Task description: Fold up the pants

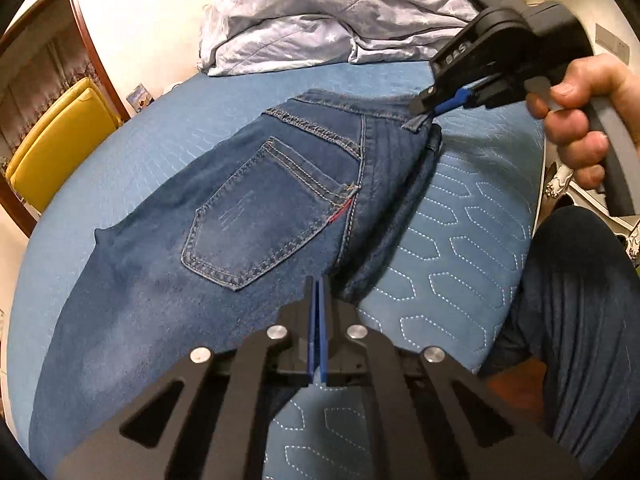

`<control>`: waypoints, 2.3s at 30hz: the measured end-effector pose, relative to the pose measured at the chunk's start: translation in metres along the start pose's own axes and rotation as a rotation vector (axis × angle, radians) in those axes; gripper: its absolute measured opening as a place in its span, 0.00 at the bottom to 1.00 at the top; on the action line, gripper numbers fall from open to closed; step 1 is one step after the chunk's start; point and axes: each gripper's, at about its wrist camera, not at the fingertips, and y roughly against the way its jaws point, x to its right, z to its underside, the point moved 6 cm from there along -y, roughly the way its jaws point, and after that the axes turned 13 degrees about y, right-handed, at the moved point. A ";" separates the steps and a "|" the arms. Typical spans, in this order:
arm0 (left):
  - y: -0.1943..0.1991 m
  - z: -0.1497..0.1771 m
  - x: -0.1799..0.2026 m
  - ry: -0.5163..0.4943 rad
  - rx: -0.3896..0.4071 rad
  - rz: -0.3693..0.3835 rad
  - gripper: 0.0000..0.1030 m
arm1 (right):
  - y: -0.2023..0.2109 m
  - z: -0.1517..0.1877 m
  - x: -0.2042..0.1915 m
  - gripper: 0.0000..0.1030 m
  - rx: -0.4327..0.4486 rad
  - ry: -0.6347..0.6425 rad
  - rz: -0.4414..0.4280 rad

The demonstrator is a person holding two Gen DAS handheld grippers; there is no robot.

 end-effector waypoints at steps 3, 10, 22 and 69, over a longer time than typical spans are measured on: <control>0.004 0.003 0.000 -0.003 0.005 0.001 0.01 | 0.010 0.006 -0.003 0.14 0.008 0.004 0.005; 0.017 0.003 -0.015 0.115 0.025 0.063 0.41 | -0.011 0.007 0.009 0.20 -0.029 0.028 0.062; 0.048 0.089 -0.190 0.764 -0.072 -0.159 0.28 | 0.054 0.005 -0.103 0.86 0.190 0.395 0.319; 0.169 0.283 -0.538 1.112 -0.011 -0.653 0.54 | -0.097 -0.065 -0.110 0.69 -0.092 0.506 0.350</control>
